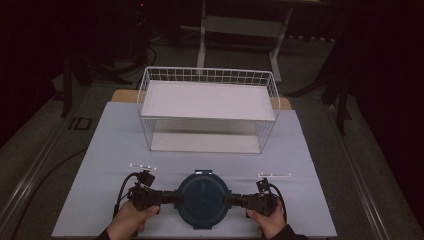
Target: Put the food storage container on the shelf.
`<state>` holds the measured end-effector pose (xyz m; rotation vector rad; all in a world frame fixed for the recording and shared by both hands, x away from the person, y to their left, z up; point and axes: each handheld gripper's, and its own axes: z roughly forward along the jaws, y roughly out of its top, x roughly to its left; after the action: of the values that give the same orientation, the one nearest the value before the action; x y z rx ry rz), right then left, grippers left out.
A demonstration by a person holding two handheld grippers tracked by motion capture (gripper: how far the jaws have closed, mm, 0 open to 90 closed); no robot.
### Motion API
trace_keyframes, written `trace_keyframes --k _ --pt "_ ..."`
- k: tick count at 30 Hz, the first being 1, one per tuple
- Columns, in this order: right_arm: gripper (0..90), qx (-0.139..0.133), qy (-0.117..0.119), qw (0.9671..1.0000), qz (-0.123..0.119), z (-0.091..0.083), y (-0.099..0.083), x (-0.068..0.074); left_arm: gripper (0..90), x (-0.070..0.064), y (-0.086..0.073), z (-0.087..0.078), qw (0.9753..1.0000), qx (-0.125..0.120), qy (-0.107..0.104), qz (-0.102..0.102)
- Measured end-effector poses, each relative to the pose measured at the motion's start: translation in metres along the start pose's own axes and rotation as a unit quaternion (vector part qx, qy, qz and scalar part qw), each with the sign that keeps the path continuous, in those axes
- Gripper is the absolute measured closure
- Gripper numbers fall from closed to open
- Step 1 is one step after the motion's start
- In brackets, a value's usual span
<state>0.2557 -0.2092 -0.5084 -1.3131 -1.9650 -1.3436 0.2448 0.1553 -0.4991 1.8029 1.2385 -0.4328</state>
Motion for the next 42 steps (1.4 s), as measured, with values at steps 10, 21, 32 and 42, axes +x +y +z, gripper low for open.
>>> trace_keyframes --k 10,21,32,42 --pt "57.2 -0.014 -0.001 0.9991 -0.04 -0.006 0.016 0.009 55.5 -0.006 0.014 -0.008 0.9987 -0.035 0.002 0.036" --pt "57.3 -0.047 -0.001 0.9948 -0.091 -0.013 0.049 0.007 55.5 -0.011 0.046 -0.009 0.9932 -0.082 0.017 0.081" --pt "57.1 -0.066 -0.016 0.9918 -0.109 -0.016 0.084 -0.004 55.4 -0.001 0.081 0.0 0.9907 -0.096 0.018 0.094" --pt "56.9 -0.066 -0.027 0.9918 -0.106 -0.006 0.104 -0.027 55.3 0.021 0.096 0.016 0.9878 -0.115 0.027 0.101"
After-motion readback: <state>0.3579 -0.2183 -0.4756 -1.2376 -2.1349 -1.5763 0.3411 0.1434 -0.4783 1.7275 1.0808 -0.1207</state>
